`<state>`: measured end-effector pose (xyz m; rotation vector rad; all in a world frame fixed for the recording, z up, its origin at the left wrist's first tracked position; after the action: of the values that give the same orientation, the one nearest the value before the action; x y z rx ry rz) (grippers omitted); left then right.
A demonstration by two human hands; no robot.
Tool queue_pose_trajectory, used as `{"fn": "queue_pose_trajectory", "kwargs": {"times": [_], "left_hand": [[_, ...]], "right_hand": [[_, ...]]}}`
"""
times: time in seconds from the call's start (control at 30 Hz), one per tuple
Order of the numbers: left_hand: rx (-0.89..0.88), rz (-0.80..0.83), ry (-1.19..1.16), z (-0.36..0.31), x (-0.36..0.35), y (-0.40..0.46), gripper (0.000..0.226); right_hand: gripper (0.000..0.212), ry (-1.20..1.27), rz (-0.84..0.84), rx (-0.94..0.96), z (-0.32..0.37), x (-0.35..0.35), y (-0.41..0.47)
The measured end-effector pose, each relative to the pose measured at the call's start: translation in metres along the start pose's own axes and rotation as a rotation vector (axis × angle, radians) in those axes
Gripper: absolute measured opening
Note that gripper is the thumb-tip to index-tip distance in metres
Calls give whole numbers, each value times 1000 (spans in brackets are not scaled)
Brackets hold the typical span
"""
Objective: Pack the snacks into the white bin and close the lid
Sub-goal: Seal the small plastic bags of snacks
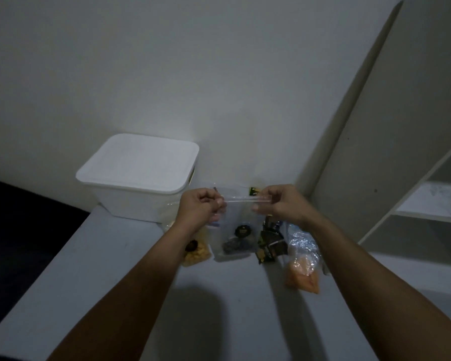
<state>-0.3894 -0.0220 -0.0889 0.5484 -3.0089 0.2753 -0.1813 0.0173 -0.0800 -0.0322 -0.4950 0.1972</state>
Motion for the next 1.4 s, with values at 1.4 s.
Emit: {"fn": "queue_pose_trajectory", "kwargs": {"times": [1.4], "left_hand": [[-113,423,547,95,-144,-10,28]], "right_hand": [[38,-358,-354,-606,-133,18,-27]]}}
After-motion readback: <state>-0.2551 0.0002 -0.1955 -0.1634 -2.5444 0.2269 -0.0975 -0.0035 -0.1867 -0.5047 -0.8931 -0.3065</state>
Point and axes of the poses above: each hand's wrist, its own y-axis towards the middle knuckle, its own x-axis out of the back of the hand, z = x × y, the point moved 1 cm from there along y, towards the middle knuckle, and after that the axes turned 8 degrees about -z, right-handed, at the moved point
